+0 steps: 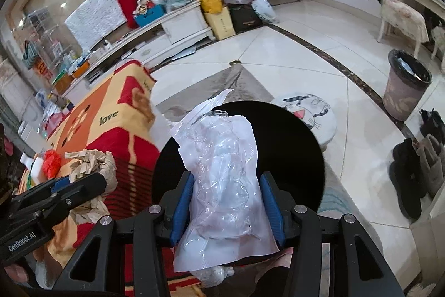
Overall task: Collect trash
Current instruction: 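Open both grippers to drop the paper and bag into the bin, then bring both empty grippers back over the trash on the blanket, then grasp the green-and-white snack bag with the left gripper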
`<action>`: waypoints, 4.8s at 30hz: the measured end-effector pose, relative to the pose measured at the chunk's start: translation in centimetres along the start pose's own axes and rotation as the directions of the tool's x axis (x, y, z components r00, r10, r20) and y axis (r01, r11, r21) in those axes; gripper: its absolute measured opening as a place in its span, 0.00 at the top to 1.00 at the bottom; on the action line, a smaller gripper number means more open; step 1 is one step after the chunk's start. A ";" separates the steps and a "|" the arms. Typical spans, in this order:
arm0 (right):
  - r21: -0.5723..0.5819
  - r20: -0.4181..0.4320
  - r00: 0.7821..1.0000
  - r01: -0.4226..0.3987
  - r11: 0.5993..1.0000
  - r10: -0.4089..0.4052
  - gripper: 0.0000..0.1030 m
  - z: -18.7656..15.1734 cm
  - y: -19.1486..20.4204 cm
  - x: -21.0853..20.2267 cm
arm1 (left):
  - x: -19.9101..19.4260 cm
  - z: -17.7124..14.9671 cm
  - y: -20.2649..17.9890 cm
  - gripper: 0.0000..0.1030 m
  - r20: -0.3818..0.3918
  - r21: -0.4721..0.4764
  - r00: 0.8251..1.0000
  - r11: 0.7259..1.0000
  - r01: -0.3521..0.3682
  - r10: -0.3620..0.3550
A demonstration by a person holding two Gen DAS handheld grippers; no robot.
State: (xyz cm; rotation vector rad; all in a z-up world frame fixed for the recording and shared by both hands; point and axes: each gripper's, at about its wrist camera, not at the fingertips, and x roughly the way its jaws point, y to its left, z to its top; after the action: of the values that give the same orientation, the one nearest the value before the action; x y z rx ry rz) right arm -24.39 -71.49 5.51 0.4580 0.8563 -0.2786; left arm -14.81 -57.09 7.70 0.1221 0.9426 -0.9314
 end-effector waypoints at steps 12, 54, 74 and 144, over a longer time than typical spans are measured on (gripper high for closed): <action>-0.001 0.021 0.999 0.047 0.999 -0.047 0.43 1.2 -0.5 0.8 | 3.3 0.7 -0.1 0.67 0.001 -0.018 1.000 0.999 0.028 -0.028; -0.189 -0.059 0.986 -0.166 0.968 0.158 0.33 -2.5 14.5 1.0 | -12.2 -9.2 10.6 0.42 0.026 -0.179 0.974 0.960 -0.216 0.224; -0.434 -0.242 0.920 -0.387 0.813 0.309 0.33 -7.5 35.1 5.4 | -26.8 -23.4 23.1 0.42 -0.038 -0.502 0.924 0.792 -0.347 0.381; -0.497 -0.295 0.938 -0.316 0.808 0.184 0.32 -18.3 36.5 -4.1 | -26.8 -26.7 28.5 0.76 0.156 -0.657 0.959 0.750 -0.079 0.238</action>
State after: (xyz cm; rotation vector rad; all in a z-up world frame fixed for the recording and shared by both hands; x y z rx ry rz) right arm -23.92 -30.55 8.32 0.0672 1.0460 0.2742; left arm -17.66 -10.04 2.91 -0.4865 0.9702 -0.4029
